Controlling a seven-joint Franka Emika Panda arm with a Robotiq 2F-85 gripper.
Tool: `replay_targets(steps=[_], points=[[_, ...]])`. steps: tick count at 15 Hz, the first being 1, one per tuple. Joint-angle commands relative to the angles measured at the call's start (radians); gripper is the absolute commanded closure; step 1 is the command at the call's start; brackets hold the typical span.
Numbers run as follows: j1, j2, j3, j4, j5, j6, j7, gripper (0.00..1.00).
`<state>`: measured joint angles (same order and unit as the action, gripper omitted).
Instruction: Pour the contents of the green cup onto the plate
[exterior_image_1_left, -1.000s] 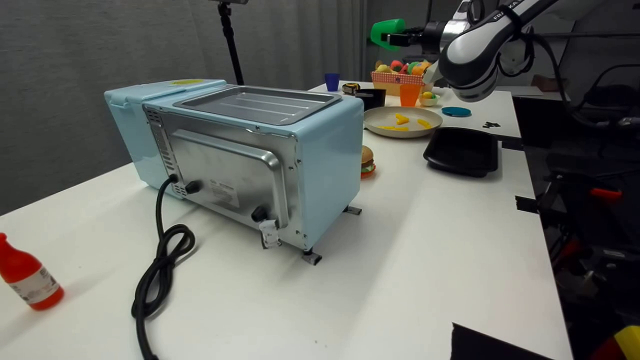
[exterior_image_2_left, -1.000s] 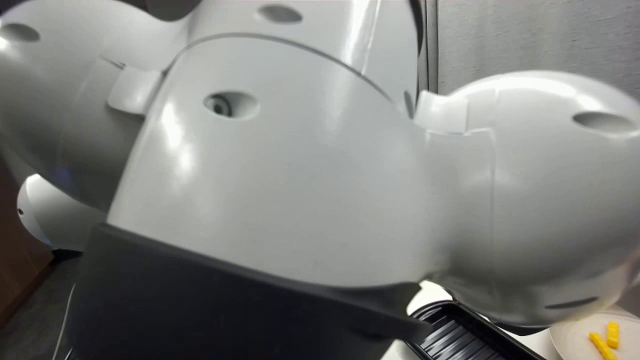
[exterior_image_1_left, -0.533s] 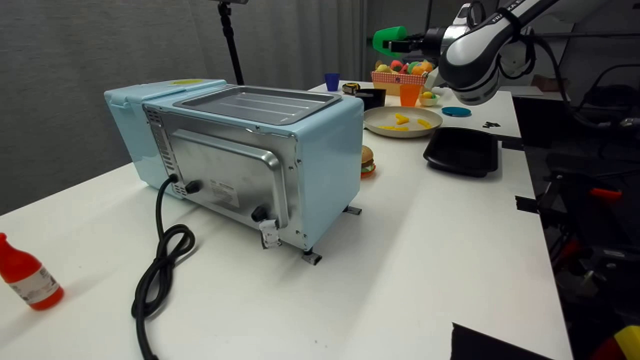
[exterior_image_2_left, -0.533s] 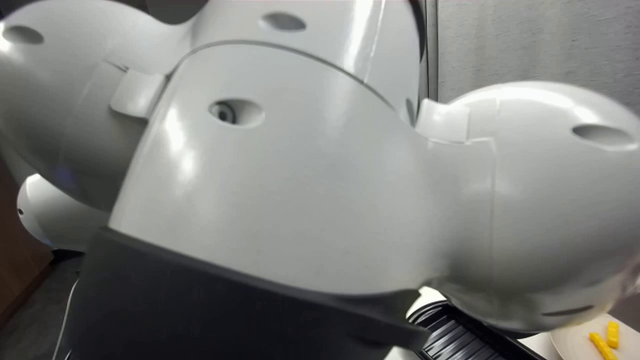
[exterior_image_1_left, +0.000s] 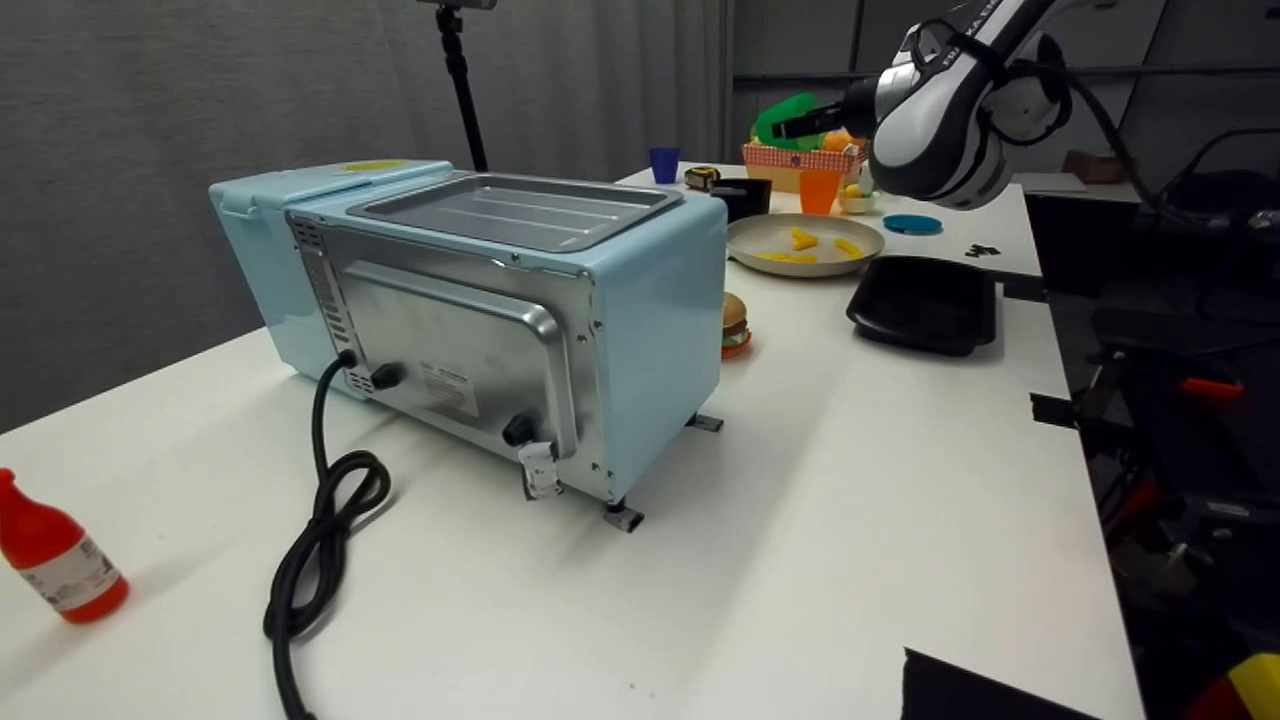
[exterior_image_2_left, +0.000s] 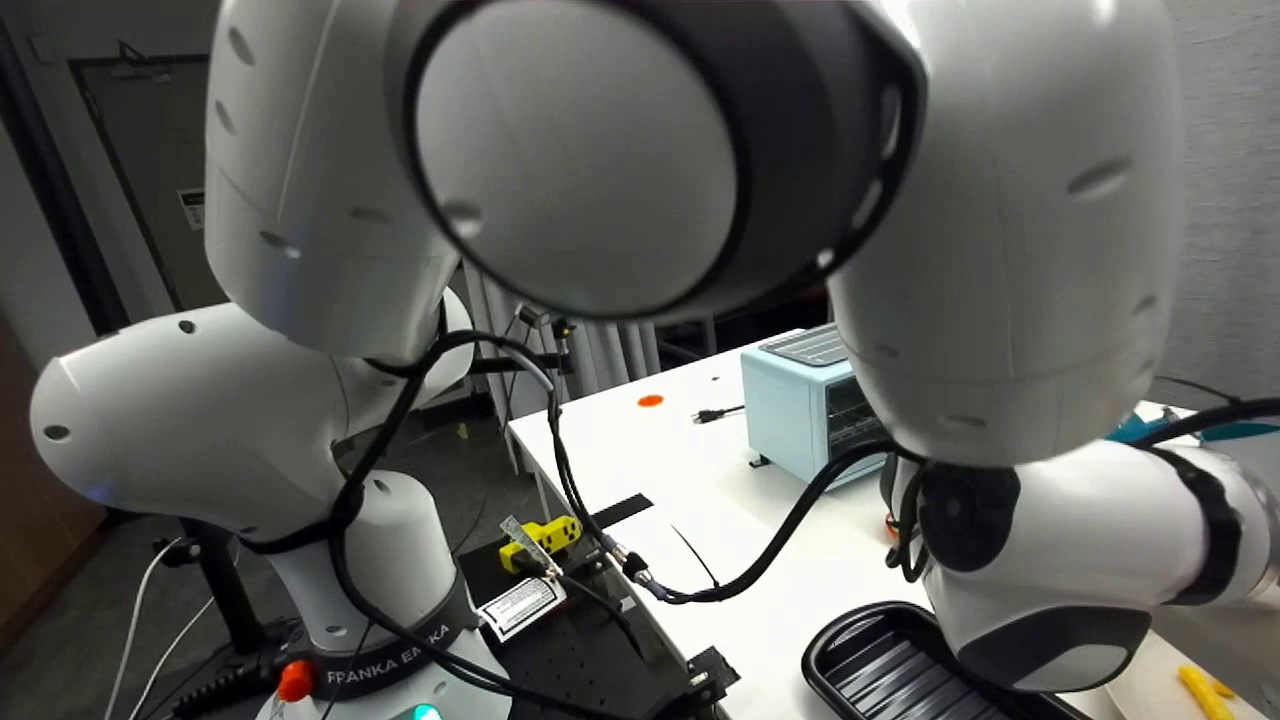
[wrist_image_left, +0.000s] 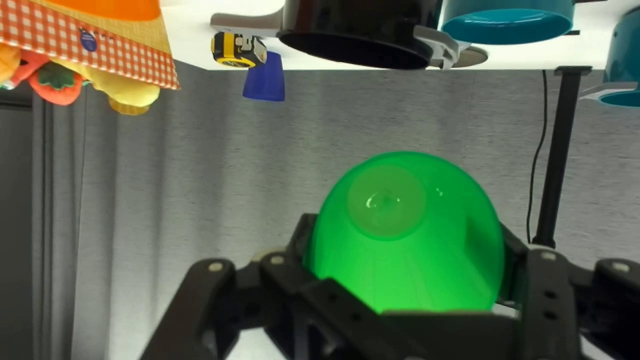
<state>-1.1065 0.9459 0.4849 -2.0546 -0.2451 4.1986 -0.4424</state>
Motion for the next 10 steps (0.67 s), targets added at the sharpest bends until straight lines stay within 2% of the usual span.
replay_targets(steps=[1,3,5,8,10], points=[[0.233,-0.175,-0.252,-0.068,0.087,-0.057,0.219,0.47],[0.333,-0.226,-0.353,-0.09,0.109,-0.137,0.3,0.47],[0.408,-0.29,-0.429,-0.126,0.116,-0.264,0.367,0.47],[0.487,-0.365,-0.499,-0.159,0.108,-0.449,0.443,0.47],[0.512,-0.421,-0.515,-0.177,0.097,-0.561,0.486,0.47]])
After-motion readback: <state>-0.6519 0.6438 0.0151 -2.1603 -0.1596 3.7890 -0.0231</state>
